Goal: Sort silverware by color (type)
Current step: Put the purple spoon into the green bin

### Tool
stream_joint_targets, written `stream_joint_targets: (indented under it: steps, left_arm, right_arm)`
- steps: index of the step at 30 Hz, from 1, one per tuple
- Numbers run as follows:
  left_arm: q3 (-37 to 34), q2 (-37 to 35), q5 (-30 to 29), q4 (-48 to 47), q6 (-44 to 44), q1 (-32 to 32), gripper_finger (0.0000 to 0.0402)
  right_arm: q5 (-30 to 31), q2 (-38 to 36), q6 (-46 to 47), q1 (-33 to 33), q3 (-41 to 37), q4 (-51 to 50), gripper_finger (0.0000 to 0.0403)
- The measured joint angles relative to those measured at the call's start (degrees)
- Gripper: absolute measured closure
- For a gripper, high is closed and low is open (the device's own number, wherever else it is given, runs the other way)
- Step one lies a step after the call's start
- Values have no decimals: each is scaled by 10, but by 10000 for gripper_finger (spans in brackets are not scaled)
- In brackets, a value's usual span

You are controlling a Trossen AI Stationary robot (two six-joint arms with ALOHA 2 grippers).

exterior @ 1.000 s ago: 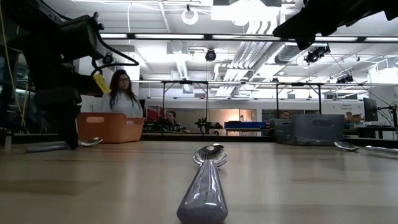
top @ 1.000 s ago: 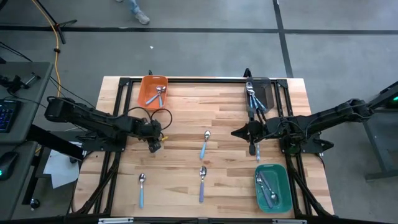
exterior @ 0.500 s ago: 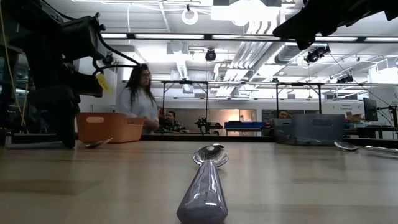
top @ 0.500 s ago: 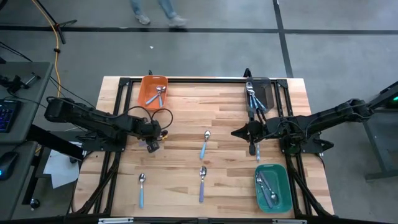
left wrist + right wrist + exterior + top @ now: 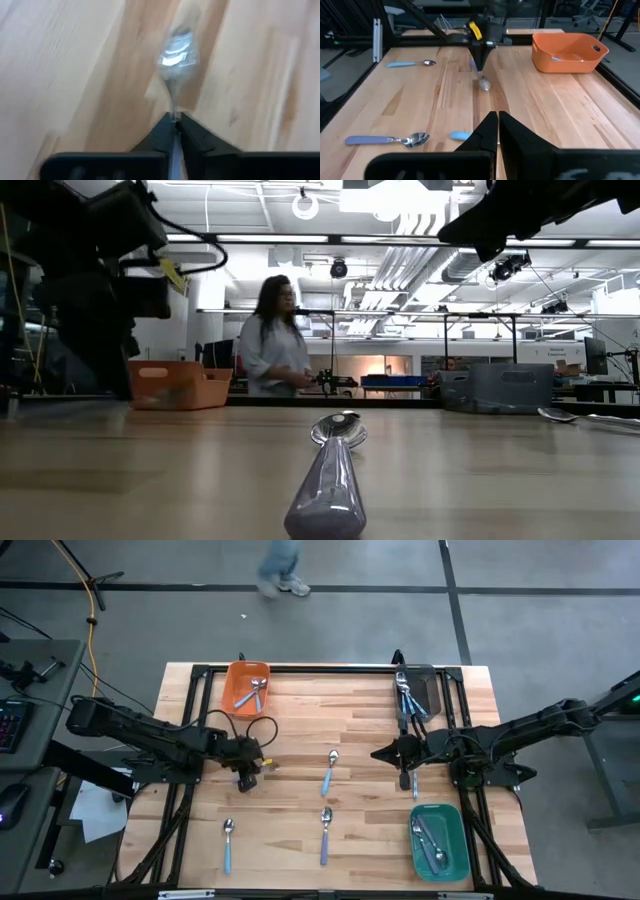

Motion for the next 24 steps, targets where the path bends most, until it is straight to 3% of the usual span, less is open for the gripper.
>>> stream_joint_targets:
  steps: [8, 14, 17, 24]
  left_arm:
    - [1, 0, -6, 147, 12, -15, 397]
    - [2, 0, 14, 153, 58, -23, 401]
    - [2, 0, 48, 155, 95, -44, 382]
    - [19, 15, 52, 168, 195, -120, 306]
  right_arm:
    - [45, 86, 22, 0, 0, 72, 399]
    - [45, 185, 39, 0, 0, 162, 351]
    - [45, 219, 38, 0, 0, 192, 314]
    - [45, 242, 34, 0, 0, 214, 261]
